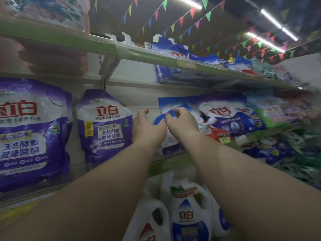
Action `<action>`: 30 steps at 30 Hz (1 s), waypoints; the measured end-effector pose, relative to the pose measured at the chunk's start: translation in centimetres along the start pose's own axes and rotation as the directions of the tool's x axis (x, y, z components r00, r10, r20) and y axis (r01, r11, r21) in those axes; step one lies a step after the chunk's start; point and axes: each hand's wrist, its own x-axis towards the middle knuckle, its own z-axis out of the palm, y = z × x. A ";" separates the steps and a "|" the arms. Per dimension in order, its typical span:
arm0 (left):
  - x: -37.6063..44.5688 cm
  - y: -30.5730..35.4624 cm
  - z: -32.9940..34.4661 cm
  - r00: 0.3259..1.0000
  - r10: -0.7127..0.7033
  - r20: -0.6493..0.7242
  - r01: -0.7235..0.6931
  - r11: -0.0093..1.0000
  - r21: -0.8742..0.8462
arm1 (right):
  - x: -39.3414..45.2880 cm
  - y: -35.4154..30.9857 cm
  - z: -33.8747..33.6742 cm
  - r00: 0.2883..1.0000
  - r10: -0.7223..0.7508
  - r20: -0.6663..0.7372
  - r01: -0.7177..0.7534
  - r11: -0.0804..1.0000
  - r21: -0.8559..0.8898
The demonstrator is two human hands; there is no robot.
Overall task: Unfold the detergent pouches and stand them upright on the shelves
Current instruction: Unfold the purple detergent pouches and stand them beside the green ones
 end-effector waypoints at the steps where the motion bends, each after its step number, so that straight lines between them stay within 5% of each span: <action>1: -0.2 0.0 0.4 1.000 0.007 0.015 -0.007 1.000 -0.005 | -0.1 0.3 -0.5 1.000 0.006 -0.004 -0.006 1.000 -0.005; 9: -2.0 0.0 4.2 0.975 0.044 0.216 -0.084 0.980 0.179 | -0.4 3.3 -4.0 0.998 -0.002 -0.060 -0.010 0.980 -0.199; 15: -1.7 -1.1 6.2 0.933 0.074 0.353 -0.282 0.758 0.587 | -0.4 6.0 -4.5 0.997 0.014 -0.079 -0.036 0.957 -0.289; 23: -0.8 -1.6 6.7 0.933 0.115 0.342 -0.323 0.685 0.653 | -0.5 8.3 -3.2 0.966 0.049 -0.252 -0.079 0.991 -0.112; 30: 0.2 -1.5 6.9 0.941 0.096 0.326 -0.299 0.690 0.660 | -1.1 8.9 -2.4 0.972 0.069 -0.225 -0.080 0.996 -0.038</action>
